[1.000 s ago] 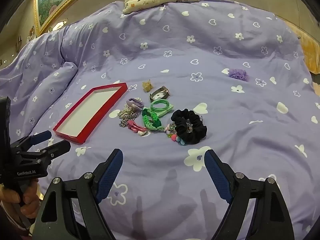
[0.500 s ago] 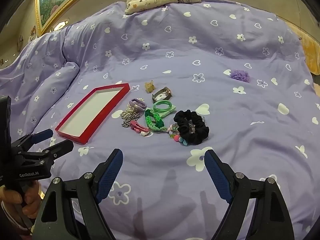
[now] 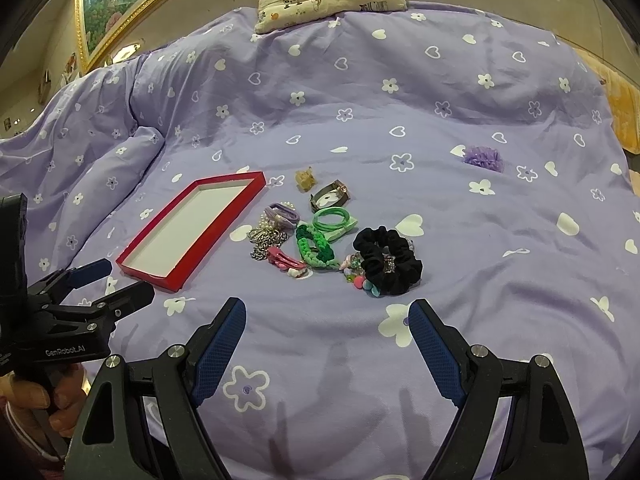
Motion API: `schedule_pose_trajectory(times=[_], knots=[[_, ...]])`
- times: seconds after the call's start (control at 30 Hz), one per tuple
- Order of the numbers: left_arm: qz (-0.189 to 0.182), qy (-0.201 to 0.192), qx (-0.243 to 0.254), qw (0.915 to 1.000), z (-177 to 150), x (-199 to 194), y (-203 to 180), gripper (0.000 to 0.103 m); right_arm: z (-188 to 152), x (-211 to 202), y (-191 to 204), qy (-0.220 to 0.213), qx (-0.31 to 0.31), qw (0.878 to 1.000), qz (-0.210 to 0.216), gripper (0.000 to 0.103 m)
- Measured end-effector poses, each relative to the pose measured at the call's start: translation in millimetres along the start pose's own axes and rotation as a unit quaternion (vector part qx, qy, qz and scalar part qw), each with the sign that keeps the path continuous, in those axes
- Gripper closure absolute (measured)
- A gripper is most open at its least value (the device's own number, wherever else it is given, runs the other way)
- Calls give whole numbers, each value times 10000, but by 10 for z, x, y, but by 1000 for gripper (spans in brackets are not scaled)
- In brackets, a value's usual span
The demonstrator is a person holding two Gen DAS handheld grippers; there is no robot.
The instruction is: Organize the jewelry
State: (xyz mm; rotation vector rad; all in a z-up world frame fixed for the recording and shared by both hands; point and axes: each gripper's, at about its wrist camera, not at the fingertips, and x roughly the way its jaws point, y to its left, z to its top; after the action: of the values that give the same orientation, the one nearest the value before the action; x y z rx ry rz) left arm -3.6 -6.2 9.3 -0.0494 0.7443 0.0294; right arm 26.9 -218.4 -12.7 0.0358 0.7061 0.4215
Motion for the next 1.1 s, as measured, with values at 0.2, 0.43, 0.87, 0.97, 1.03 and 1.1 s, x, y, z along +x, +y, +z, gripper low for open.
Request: schedule_pose_trajectory(times=[0.2,0.43,0.87,0.97,1.03,1.1], knots=[[-18,-27,6,10000,18,-15,6,0,6,-19,16,-29,-5,10000,6,18],[-40,-49,3,10000,34,-23,-7,0,17,-38,24,-69,-9,10000,53,18],[-71,-62,8,10000,35,-25,-30,0,39,-56,5,-112,5,9999,82,18],[-74,-61,6,10000,37,-22,-36,0,33,-58,7,-114,1,9999,79,18],[-71,-61,7,10000,35,-22,-37,0,34,-58,8,-117,-5,9999,84,18],[-78,-57,7,10000,35,-20,-39,0,36,-56,2,-116,-9,9999,80,18]])
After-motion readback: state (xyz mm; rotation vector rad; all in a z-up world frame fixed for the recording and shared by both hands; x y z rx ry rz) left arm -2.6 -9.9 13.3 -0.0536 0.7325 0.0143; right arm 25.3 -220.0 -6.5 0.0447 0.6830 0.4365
